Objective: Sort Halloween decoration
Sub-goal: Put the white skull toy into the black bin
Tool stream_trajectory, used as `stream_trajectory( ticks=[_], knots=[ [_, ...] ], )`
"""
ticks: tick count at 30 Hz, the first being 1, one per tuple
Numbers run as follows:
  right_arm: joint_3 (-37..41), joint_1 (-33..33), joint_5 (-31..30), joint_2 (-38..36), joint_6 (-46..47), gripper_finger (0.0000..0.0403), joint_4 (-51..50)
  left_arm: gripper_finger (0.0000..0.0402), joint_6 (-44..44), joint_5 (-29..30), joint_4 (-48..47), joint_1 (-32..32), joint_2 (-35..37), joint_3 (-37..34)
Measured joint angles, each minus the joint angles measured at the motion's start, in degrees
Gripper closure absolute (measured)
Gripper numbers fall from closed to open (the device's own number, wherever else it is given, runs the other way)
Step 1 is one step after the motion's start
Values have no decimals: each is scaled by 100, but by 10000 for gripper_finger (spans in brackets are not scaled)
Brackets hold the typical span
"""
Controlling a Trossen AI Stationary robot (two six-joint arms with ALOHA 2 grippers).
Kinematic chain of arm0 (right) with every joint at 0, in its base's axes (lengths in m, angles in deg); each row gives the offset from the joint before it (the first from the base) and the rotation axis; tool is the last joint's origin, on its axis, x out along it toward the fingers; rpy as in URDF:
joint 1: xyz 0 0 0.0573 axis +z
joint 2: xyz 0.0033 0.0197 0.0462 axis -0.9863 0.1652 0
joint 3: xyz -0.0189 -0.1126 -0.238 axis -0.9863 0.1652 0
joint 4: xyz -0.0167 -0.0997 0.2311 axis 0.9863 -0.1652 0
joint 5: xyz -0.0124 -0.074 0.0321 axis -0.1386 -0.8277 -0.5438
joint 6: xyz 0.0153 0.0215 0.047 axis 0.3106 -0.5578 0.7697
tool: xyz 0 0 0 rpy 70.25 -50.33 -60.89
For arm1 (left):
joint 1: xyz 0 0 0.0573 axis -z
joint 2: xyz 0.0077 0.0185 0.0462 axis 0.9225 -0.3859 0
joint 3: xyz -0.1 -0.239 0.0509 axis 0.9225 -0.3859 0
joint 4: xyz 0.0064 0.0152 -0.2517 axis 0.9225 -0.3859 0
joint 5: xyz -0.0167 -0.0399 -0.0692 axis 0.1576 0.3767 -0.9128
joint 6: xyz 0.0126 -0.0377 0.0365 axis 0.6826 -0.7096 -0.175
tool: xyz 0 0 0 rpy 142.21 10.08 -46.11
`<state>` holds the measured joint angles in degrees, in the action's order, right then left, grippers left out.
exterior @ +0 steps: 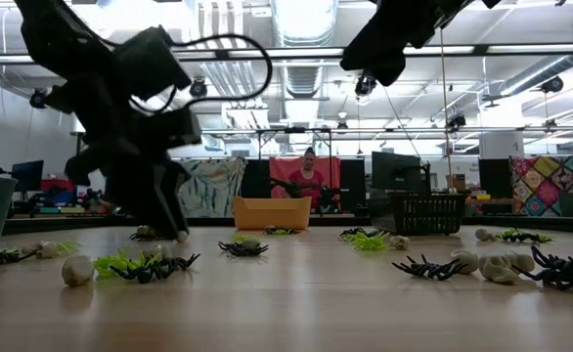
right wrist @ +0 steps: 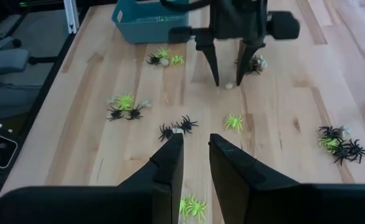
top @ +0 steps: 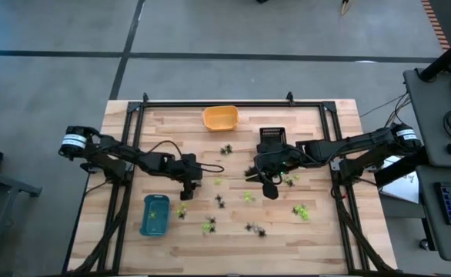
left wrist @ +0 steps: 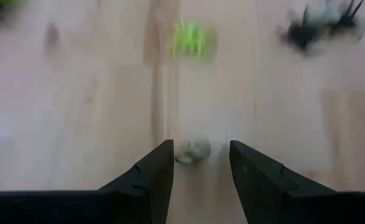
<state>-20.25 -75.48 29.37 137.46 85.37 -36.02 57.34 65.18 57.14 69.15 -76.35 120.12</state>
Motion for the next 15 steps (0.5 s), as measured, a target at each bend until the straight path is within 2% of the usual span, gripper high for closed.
stream_trajectory(
  ticks=[8, 15],
  knots=[
    [32, 0, -2, 0, 43, 328, 2, 266, 0, 15, 287, 0, -392, 20],
    [70, 0, -2, 0, 39, 328, 94, 302, -14, 41, 183, 0, -319, 22]
  ],
)
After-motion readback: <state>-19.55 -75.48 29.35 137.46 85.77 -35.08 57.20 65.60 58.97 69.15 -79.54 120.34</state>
